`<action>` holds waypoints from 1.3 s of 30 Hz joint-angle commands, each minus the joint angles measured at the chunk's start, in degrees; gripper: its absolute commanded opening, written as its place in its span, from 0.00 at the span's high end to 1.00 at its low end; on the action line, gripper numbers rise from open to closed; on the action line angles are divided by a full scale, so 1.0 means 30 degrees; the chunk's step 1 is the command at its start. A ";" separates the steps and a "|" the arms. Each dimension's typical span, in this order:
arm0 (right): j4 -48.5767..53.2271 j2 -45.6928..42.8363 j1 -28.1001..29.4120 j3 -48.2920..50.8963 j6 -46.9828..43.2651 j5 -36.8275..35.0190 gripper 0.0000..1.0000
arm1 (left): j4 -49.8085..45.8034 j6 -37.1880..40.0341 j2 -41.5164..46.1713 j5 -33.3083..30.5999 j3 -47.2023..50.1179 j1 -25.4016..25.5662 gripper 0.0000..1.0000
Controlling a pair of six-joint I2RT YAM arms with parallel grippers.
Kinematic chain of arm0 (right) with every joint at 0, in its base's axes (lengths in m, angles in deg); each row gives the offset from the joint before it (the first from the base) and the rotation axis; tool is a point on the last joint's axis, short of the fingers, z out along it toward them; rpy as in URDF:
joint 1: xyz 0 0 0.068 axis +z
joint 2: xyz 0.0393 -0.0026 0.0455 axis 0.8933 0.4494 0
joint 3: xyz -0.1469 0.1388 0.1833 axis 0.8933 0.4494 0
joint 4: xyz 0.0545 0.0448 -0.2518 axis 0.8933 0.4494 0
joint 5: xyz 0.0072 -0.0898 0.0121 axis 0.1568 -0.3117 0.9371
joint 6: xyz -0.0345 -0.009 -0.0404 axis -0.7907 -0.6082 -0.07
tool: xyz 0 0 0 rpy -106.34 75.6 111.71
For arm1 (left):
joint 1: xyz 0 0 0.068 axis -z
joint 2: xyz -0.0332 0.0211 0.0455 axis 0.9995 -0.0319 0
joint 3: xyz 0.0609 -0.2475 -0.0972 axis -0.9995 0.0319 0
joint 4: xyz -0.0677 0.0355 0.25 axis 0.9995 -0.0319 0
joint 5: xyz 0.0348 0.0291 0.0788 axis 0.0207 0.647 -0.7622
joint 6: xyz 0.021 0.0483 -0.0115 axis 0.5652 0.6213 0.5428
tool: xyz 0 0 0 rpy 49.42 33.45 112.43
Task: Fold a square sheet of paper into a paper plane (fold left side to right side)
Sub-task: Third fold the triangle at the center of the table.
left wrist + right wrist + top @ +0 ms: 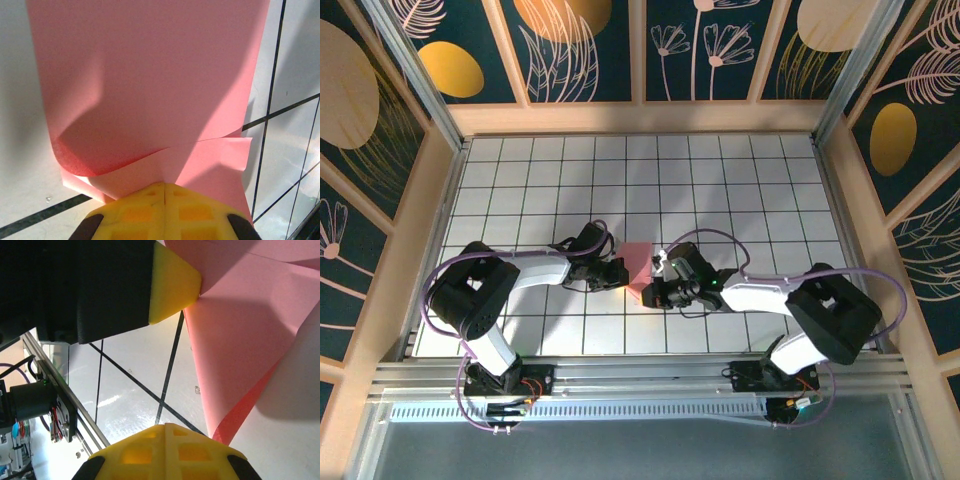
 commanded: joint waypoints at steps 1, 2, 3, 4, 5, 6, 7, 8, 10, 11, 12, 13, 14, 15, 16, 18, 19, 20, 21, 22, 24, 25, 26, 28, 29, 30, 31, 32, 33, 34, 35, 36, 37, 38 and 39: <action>-0.1145 0.0311 0.0141 0.0175 0.0536 0.0077 1.00 | -0.0588 -0.0185 -0.0652 -0.0853 0.0367 0.0094 1.00; -0.1224 0.0373 0.0141 0.0190 0.0533 0.0076 1.00 | -0.0585 -0.0201 -0.0652 -0.0825 0.0341 0.0095 1.00; -0.1255 0.0417 0.0141 0.0219 0.0555 0.0047 1.00 | -0.0614 -0.0191 -0.0652 -0.0846 0.0367 0.0091 1.00; -0.1270 0.0471 0.0141 0.0241 0.0559 0.0034 1.00 | -0.0614 -0.0191 -0.0652 -0.0853 0.0367 0.0098 1.00; -0.1277 0.0523 0.0141 0.0269 0.0585 0.0047 1.00 | -0.0613 -0.0188 -0.0657 -0.0841 0.0363 0.0094 1.00; -0.1216 0.0590 0.0145 0.0278 0.0595 -0.0008 1.00 | -0.0614 -0.0202 -0.0680 -0.0824 0.0374 0.0094 1.00; -0.1157 0.0622 0.0141 0.0307 0.0562 -0.0012 1.00 | -0.0614 -0.0186 -0.0680 -0.0824 0.0360 0.0112 1.00; -0.1126 0.0697 0.0141 0.0350 0.0512 -0.0012 1.00 | -0.0614 -0.0169 -0.0681 -0.0824 0.0350 0.0118 1.00; -0.1094 0.0780 0.0141 0.0423 0.0534 -0.0010 1.00 | -0.0614 -0.0155 -0.0710 -0.0824 0.0310 0.0119 1.00; -0.1066 0.0845 0.0141 0.0450 0.0525 -0.0012 1.00 | -0.0614 -0.0163 -0.0739 -0.0824 0.0337 0.0101 1.00; -0.1065 0.0900 0.0141 0.0479 0.0533 -0.0012 1.00 | -0.0629 -0.0148 -0.0739 -0.0811 0.0308 0.0100 1.00; -0.1065 0.0951 0.0141 0.0483 0.0521 -0.0012 1.00 | -0.0617 -0.0160 -0.0739 -0.0820 0.0305 0.0106 1.00; -0.1058 0.1039 0.0148 0.0512 0.0509 -0.0012 1.00 | -0.0614 -0.0145 -0.0743 -0.0824 0.0326 0.0098 1.00; -0.1100 0.1089 0.0141 0.0511 0.0520 -0.0035 1.00 | -0.0614 -0.0156 -0.0739 -0.0824 0.0328 0.0104 1.00; -0.1116 0.1107 0.0141 0.0534 0.0534 -0.0015 1.00 | -0.0614 -0.0136 -0.0759 -0.0824 0.0314 0.0098 1.00; -0.1179 0.1222 0.0141 0.0570 0.0544 -0.0024 1.00 | -0.0614 -0.0135 -0.0743 -0.0815 0.0329 0.0098 1.00; -0.1226 0.1298 0.0141 0.0597 0.0571 -0.0041 1.00 | -0.0614 -0.0133 -0.0761 -0.0817 0.0305 0.0091 1.00; -0.1241 0.1381 0.0141 0.0600 0.0621 -0.0041 1.00 | -0.0614 -0.0126 -0.0740 -0.0795 0.0305 0.0105 1.00; -0.1263 0.1462 0.0141 0.0628 0.0617 -0.0041 1.00 | -0.0614 -0.0129 -0.0736 -0.0794 0.0314 0.0105 1.00; -0.1334 0.1523 0.0145 0.0651 0.0668 -0.0012 1.00 | -0.0628 -0.0140 -0.0739 -0.0794 0.0337 0.0105 1.00; -0.1544 0.1611 0.0141 0.0732 0.0742 0.0039 1.00 | -0.0643 -0.0147 -0.0747 -0.0794 0.0336 0.0101 1.00; -0.1641 0.1649 0.0140 0.0771 0.0799 0.0074 1.00 | -0.0643 -0.0126 -0.0740 -0.0794 0.0337 0.0092 1.00; -0.1670 0.1676 0.0141 0.0776 0.0821 0.0078 1.00 | -0.0636 -0.0126 -0.0748 -0.0805 0.0321 0.0114 1.00; -0.1709 0.1723 0.0141 0.0805 0.0850 0.0076 1.00 | -0.0669 -0.0133 -0.0741 -0.0811 0.0324 0.0091 1.00; -0.1710 0.1722 0.0141 0.0791 0.0844 0.0076 1.00 | -0.0673 -0.0123 -0.0758 -0.0795 0.0308 0.0101 1.00; -0.1738 0.1765 0.0141 0.0805 0.0832 0.0075 1.00 | -0.0673 -0.0134 -0.0758 -0.0794 0.0308 0.0091 1.00; -0.1739 0.1802 0.0142 0.0805 0.0852 0.0076 1.00 | -0.0673 -0.0112 -0.0769 -0.0794 0.0308 0.0092 1.00; -0.1739 0.1809 0.0141 0.0798 0.0888 0.0076 1.00 | -0.0673 -0.0104 -0.0769 -0.0794 0.0304 0.0093 1.00; -0.1739 0.1855 0.0139 0.0802 0.0868 0.0076 1.00 | -0.0673 -0.0132 -0.0769 -0.0794 0.0305 0.0107 1.00; -0.1746 0.1886 0.0140 0.0807 0.0873 0.0076 1.00 | -0.0673 -0.0107 -0.0776 -0.0794 0.0306 0.0090 1.00; -0.1739 0.1904 0.0127 0.0814 0.0901 0.0076 1.00 | -0.0701 -0.0120 -0.0769 -0.0794 0.0299 0.0103 1.00; -0.1739 0.1946 0.0112 0.0805 0.0916 0.0076 1.00 | -0.0690 -0.0115 -0.0776 -0.0794 0.0306 0.0098 1.00; -0.1739 0.1962 0.0126 0.0805 0.0913 0.0076 1.00 | -0.0702 -0.0114 -0.0766 -0.0794 0.0272 0.0098 1.00; -0.1711 0.1982 0.0114 0.0802 0.0929 0.0047 1.00 | -0.0728 -0.0114 -0.0768 -0.0795 0.0265 0.0115 1.00; -0.1731 0.2013 0.0112 0.0787 0.0946 0.0047 1.00 | -0.0731 -0.0097 -0.0769 -0.0794 0.0276 0.0098 1.00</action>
